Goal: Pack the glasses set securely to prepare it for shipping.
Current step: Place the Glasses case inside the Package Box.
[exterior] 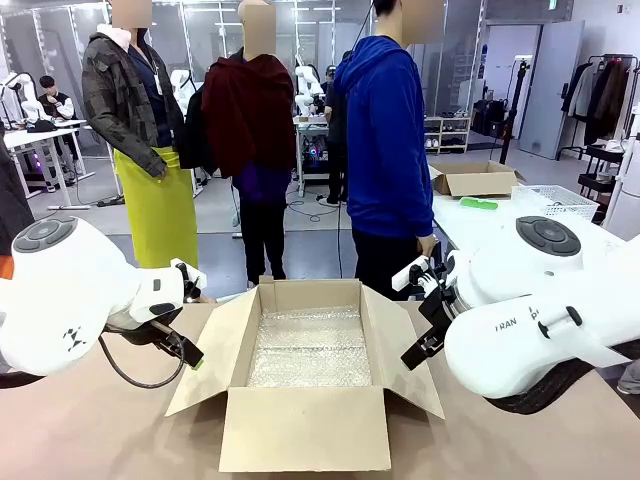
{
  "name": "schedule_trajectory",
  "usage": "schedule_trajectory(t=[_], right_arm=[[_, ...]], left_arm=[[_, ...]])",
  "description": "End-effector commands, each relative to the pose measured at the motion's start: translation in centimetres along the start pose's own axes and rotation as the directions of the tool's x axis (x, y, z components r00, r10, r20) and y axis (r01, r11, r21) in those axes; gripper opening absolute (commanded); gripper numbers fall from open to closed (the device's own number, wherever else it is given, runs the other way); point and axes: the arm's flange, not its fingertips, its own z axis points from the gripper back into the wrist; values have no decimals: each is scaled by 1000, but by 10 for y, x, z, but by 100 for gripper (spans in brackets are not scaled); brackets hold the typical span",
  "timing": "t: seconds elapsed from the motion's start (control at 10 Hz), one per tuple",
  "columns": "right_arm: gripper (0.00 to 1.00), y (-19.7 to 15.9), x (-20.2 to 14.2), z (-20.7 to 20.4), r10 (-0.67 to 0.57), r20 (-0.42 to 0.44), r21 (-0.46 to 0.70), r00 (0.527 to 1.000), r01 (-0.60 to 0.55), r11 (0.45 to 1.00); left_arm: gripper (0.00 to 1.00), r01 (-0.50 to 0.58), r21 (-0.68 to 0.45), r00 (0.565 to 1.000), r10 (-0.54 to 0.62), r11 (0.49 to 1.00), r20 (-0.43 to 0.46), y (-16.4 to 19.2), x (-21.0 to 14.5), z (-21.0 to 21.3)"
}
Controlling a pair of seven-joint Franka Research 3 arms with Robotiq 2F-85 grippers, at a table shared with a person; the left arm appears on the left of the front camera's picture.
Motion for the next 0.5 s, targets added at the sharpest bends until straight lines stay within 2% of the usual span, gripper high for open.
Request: schedule_trajectory(t=[0.0, 0.3, 0.4], right_arm=[[100, 0, 0, 0, -2, 0, 1, 1000, 2, 1000], [100, 0, 0, 0, -2, 0, 1, 1000, 2, 1000], [100, 0, 0, 0, 0, 0, 0, 1000, 0, 1000]], left_arm=[[100, -1, 0, 1000, 1, 1000, 0, 0, 0, 0], [100, 0, 0, 1000, 0, 1000, 0, 0, 0, 0], [100, 37, 17, 999, -37, 999, 14, 5, 6, 8]])
